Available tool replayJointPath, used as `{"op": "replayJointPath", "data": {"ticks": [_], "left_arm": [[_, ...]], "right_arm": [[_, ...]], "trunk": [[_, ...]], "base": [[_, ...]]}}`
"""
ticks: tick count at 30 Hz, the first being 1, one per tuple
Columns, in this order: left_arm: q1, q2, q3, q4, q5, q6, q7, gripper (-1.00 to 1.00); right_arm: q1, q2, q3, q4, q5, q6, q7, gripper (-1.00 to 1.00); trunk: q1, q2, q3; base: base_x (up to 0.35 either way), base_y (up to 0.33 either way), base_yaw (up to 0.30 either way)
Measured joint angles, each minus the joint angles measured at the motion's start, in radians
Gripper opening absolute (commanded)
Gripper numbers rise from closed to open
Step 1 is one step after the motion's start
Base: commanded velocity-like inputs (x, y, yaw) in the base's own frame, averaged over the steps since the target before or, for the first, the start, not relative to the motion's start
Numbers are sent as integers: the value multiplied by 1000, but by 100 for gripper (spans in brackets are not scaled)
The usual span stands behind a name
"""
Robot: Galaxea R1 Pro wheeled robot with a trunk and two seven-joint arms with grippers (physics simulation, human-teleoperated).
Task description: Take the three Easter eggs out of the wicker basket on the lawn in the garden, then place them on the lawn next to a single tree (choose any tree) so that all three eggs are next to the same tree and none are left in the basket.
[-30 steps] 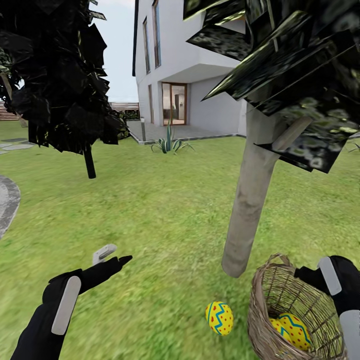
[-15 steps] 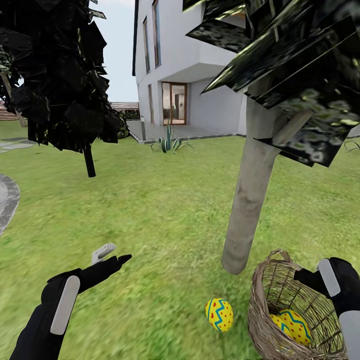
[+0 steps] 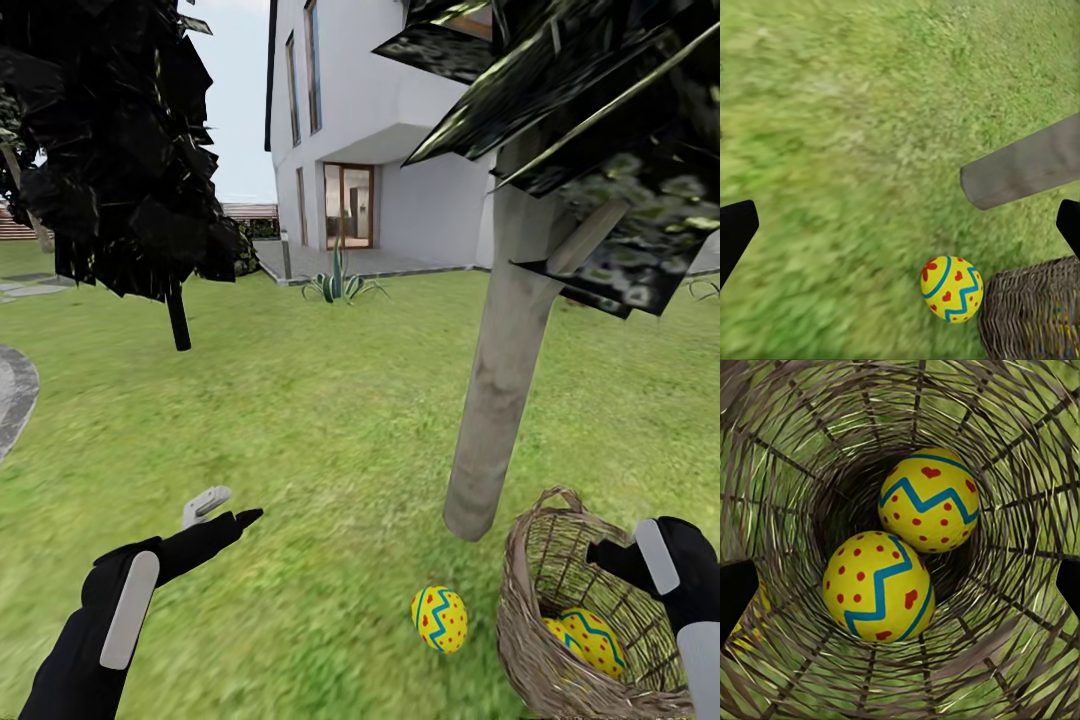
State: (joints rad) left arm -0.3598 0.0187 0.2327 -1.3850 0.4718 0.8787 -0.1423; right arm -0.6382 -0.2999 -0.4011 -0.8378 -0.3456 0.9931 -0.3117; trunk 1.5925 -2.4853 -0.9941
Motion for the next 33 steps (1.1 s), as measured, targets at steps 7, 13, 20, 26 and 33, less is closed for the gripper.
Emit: {"op": "replayJointPath", "data": {"ticks": [7, 13, 20, 26, 33], "left_arm": [[0, 0, 0, -1, 0, 0, 0, 100], [0, 0, 0, -1, 0, 0, 0, 100], [0, -2, -3, -1, 0, 0, 1, 100], [0, -2, -4, 0, 0, 0, 2, 100], [0, -2, -5, -1, 0, 0, 0, 100]], "right_arm": [[-1, 1, 10, 1, -1, 3, 0, 100], [-8, -2, 19, 41, -1, 24, -1, 100], [-252, -38, 46, 330, 17, 34, -12, 100], [-437, -37, 63, 530, 99, 36, -17, 100], [-457, -37, 64, 556, 110, 36, -17, 100]], "trunk": [[10, -15, -26], [13, -17, -49], [16, -18, -76], [19, -20, -99], [22, -21, -126]], "base": [[0, 0, 0], [0, 0, 0], [0, 0, 0], [0, 0, 0], [0, 0, 0]]}}
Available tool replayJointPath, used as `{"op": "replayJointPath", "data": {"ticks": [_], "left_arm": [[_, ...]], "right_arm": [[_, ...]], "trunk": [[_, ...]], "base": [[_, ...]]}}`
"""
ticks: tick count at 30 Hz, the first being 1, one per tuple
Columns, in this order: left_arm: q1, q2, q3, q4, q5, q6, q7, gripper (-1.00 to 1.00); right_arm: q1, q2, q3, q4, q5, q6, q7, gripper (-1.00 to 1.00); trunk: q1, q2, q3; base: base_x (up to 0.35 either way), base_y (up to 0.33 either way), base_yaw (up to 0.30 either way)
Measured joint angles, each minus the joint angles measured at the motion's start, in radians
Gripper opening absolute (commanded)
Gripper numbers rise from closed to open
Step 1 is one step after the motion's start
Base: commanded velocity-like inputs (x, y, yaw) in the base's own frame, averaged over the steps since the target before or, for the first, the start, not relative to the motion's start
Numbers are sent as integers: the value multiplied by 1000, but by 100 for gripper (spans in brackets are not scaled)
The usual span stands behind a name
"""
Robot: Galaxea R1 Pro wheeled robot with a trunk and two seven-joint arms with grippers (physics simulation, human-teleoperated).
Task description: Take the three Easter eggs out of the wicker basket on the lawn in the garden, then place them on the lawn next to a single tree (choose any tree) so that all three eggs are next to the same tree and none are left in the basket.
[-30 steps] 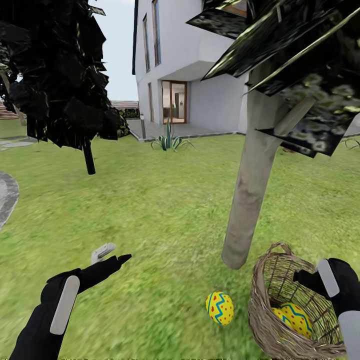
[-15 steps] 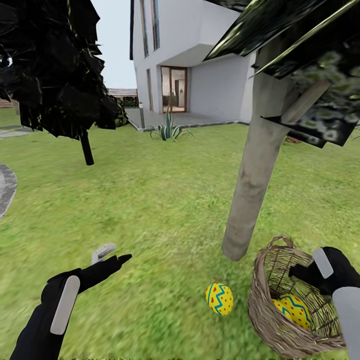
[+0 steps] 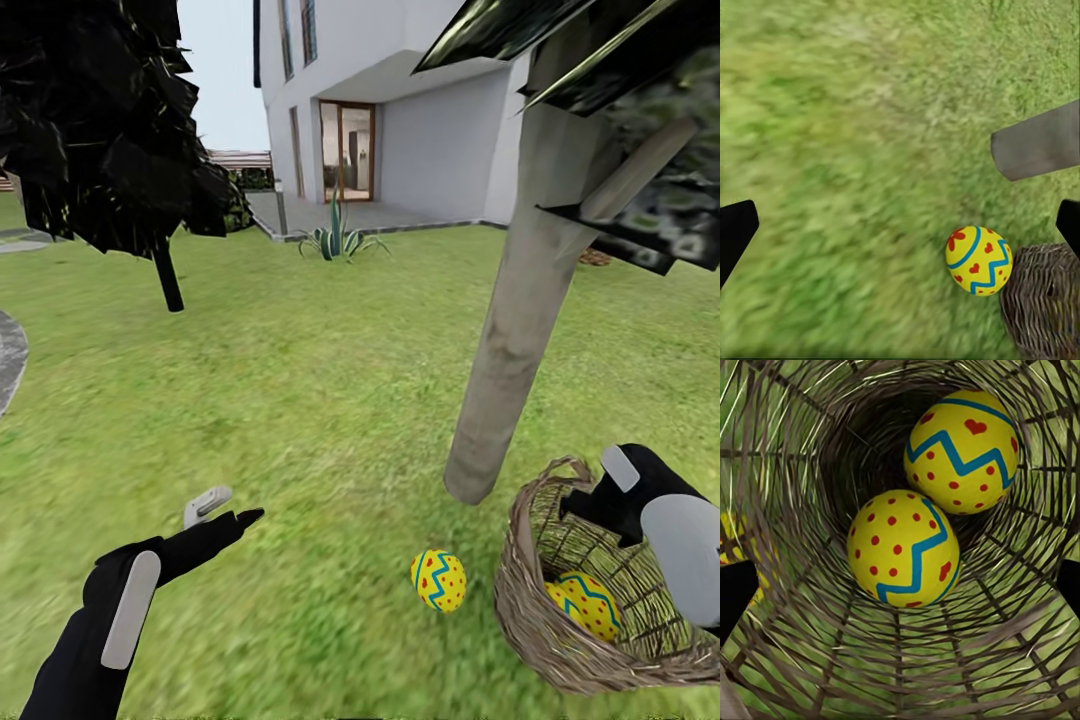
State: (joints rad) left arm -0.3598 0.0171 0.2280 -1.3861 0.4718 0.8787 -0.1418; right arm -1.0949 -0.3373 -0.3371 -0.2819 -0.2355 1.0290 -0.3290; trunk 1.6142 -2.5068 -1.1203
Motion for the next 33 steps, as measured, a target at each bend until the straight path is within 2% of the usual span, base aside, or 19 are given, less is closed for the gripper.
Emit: {"op": "replayJointPath", "data": {"ticks": [8, 26, 31, 33], "left_arm": [[0, 1, 1, 0, 0, 0, 0, 100], [0, 2, 0, 0, 0, 0, 0, 100], [0, 3, -3, -4, -1, 0, -6, 100], [0, 8, -3, -31, -1, 1, -3, 100]], "right_arm": [[-1, -12, 0, 4, 2, -1, 1, 100], [-1, -14, 2, 7, 3, -6, 6, 100], [-2, -14, 1, 6, 3, -10, 7, 100], [-1, -14, 0, 6, 3, -10, 7, 100]], "trunk": [[4, -2, -31], [12, -6, -101], [12, -6, -101], [12, -6, -101]], "base": [[0, 0, 0], [0, 0, 0], [0, 0, 0], [0, 0, 0]]}}
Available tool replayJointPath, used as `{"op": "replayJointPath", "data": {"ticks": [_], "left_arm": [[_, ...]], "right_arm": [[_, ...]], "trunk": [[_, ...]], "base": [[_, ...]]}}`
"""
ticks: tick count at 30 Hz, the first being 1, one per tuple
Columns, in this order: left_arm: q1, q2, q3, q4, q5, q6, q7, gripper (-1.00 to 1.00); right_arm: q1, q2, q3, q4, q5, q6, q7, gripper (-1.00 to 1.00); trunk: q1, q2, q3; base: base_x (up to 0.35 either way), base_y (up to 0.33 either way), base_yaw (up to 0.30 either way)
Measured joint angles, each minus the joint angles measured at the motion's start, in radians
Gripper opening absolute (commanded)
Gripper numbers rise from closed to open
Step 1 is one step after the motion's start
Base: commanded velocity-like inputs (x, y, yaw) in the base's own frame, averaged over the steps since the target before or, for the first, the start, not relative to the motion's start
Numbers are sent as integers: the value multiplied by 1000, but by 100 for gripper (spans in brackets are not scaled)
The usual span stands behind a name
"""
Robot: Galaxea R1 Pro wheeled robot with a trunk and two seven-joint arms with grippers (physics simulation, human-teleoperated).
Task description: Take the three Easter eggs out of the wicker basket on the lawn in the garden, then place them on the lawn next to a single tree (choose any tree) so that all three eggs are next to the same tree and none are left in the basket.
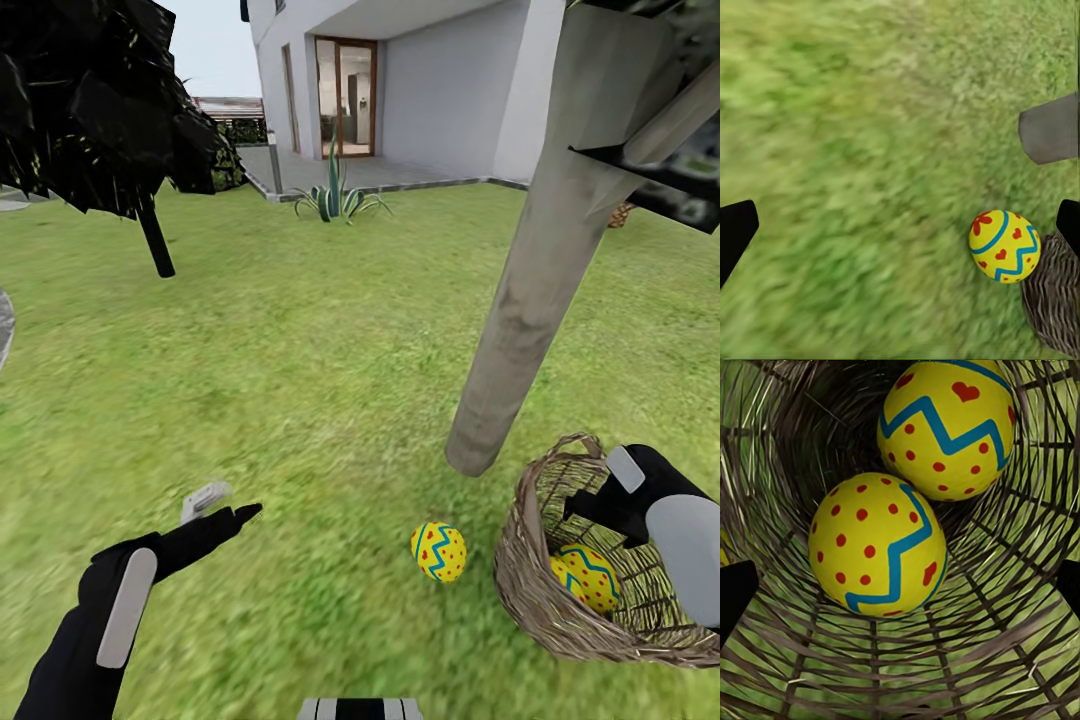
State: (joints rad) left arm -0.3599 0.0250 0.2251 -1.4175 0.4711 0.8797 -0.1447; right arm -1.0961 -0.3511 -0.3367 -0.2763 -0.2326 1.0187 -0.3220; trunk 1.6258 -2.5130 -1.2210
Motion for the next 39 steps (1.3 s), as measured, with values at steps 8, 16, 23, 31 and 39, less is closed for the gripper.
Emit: {"op": "replayJointPath", "data": {"ticks": [8, 16, 23, 31, 39], "left_arm": [[-26, 5, 2, -155, -12, 15, 150, 100], [-234, -1, 1, -35, -13, 125, 279, 100], [-654, 44, -3, 754, -11, 134, 303, 100], [-866, 43, -3, 998, -14, 129, 303, 100], [-874, 40, 4, 943, -13, 129, 302, 100]], "right_arm": [[3, 7, 4, 22, 23, -61, 1, 100], [4, 7, 6, 39, 27, -70, 1, 100], [4, 8, 5, 42, 27, -71, 1, 100], [4, 6, 5, 41, 26, -72, 4, 100], [4, 7, 5, 41, 25, -74, 4, 100]], "trunk": [[0, 0, 0], [0, 0, 0], [0, 0, 0], [0, 0, 0], [1, -1, -11]], "base": [[0, 0, 0], [0, 0, 0], [0, 0, 0], [0, 0, 0], [0, 0, 0]]}}
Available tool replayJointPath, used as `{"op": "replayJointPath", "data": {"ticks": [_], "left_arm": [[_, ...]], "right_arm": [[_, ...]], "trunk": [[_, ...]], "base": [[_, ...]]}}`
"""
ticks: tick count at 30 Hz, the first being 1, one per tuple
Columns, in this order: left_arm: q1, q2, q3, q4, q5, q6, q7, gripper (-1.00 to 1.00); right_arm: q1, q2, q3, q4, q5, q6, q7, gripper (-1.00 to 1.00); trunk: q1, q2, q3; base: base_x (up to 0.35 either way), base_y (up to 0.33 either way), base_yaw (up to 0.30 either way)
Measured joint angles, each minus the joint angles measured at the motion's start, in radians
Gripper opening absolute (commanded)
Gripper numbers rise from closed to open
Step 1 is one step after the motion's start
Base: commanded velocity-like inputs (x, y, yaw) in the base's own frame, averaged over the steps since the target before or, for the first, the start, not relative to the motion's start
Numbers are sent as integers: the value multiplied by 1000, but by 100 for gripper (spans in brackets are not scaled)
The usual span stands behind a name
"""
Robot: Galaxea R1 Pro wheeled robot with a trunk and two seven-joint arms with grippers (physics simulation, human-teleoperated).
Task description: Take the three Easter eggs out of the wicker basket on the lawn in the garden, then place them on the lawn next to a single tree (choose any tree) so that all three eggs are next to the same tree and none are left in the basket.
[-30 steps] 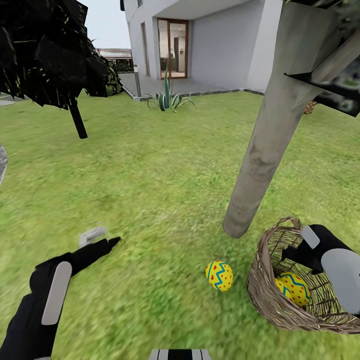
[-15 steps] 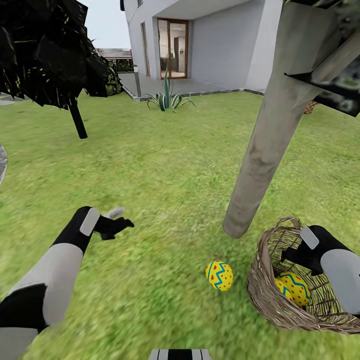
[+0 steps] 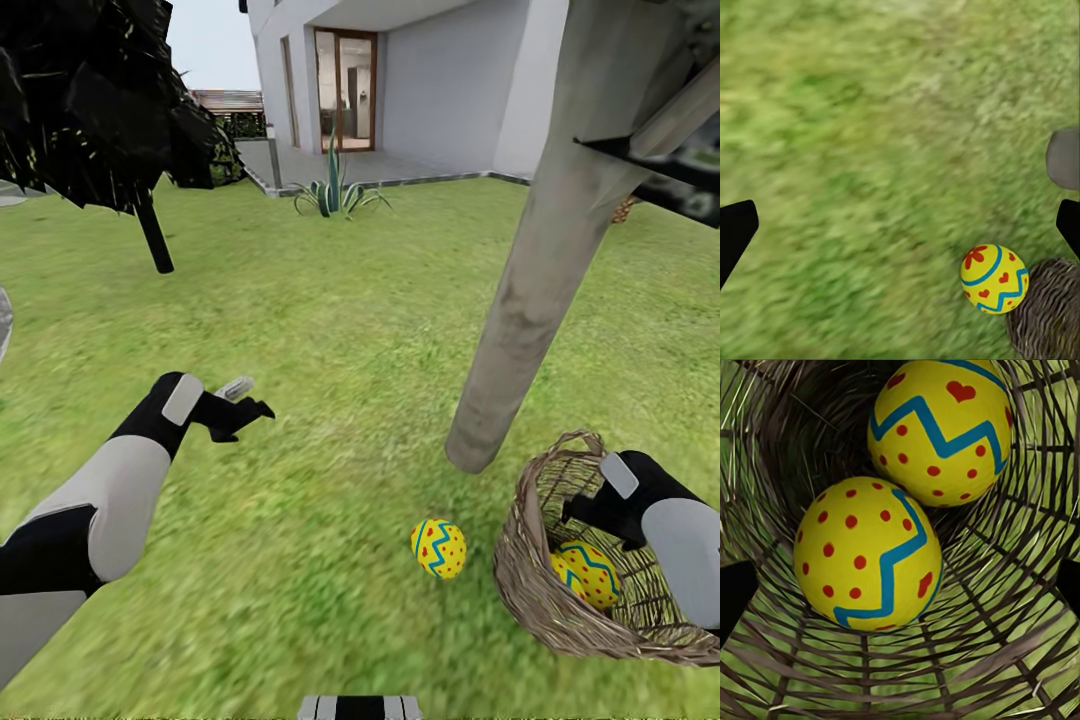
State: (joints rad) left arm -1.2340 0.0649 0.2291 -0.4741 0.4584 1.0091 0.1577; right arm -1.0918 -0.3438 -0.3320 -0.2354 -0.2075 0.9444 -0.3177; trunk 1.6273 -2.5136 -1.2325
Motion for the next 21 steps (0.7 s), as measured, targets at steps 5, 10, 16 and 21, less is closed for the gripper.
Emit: {"op": "replayJointPath", "data": {"ticks": [5, 10, 16, 21], "left_arm": [[0, 0, 1, -2, 0, 0, -1, 100], [0, -1, 1, -2, 0, 0, -1, 100], [0, -1, 1, -2, 0, 0, -1, 100], [0, -9, 1, -1, 1, -1, -2, 100]], "right_arm": [[0, -2, 0, -6, 0, -4, 1, 100], [0, -5, 0, -7, 1, -4, 1, 100], [0, -6, 0, -8, 1, -4, 1, 100], [0, -6, 0, -10, 0, -7, 5, 100]], "trunk": [[2, -1, -19], [4, -2, -39], [7, -4, -62], [8, -5, -74]], "base": [[0, 0, 0], [0, 0, 0], [0, 0, 0], [0, 0, 0]]}}
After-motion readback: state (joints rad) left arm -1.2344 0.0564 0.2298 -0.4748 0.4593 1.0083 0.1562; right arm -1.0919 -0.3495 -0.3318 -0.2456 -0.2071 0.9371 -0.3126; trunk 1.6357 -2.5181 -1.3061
